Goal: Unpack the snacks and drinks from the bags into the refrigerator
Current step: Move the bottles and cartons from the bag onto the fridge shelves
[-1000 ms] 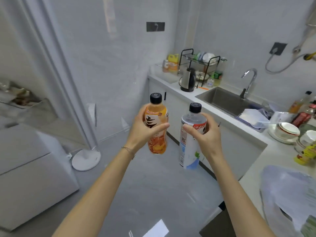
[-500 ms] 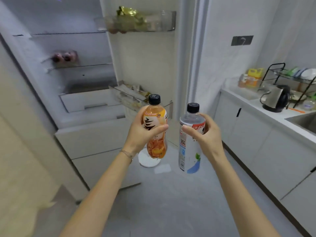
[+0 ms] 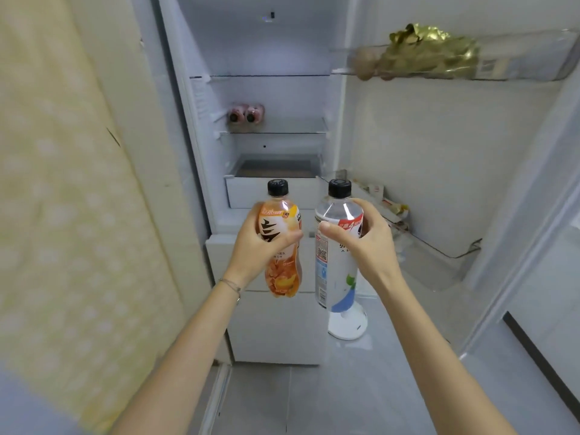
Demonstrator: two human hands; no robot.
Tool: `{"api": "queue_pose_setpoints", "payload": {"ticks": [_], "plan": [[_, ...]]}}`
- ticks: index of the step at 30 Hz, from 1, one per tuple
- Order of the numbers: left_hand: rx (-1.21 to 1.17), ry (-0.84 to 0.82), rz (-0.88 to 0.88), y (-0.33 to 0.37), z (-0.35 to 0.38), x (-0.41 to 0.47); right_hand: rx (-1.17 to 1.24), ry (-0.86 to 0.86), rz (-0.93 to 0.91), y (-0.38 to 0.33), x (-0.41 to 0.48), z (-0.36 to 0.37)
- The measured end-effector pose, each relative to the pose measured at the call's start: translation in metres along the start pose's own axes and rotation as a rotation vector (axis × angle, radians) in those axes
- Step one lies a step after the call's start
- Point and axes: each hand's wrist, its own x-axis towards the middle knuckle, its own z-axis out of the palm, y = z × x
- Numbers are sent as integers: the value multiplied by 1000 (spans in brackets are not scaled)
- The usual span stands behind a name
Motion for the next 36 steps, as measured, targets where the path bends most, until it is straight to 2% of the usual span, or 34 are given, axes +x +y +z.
{"api": "queue_pose_setpoints", "payload": {"ticks": [12,19,36], "plan": [[45,222,-19,-50,-56,121,101,-162,-39,38,149,94],[11,255,-35,-87,-85,191,100,-214,-46,60,219,146],[17,45,78,-156,-162,383,99,61,-6,85,365,252]]}}
